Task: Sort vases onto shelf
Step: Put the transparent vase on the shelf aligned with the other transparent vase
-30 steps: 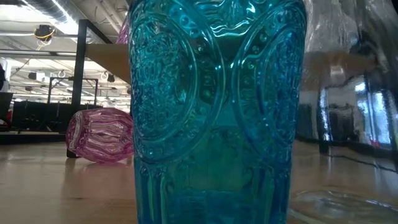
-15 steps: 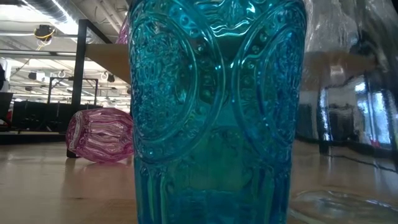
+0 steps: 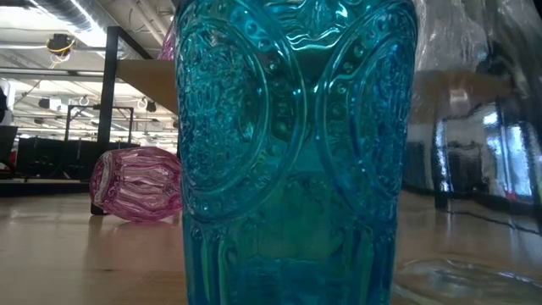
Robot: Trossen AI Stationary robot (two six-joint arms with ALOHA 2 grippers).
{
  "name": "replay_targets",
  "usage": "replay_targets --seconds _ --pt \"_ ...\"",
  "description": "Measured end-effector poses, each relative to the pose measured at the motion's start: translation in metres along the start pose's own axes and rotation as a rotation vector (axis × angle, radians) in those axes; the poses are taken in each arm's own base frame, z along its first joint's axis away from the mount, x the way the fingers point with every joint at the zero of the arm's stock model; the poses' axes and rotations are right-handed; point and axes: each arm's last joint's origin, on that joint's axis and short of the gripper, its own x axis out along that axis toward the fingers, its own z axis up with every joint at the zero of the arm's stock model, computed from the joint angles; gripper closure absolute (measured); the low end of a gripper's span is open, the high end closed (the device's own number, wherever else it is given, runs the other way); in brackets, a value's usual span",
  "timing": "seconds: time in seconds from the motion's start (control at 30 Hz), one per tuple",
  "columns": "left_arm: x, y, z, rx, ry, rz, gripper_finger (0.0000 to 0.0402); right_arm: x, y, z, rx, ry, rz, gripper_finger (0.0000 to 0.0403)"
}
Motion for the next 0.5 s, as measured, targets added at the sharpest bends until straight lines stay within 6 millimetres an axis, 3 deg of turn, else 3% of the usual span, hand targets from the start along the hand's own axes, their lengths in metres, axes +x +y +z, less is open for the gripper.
replay_targets --seconds 0.5 --pt "0.0 0.0 0.0001 0.0 -0.001 0.0 0.0136 -0.0001 0.0005 -0.0001 0.016 0.005 0.018 0.0402"
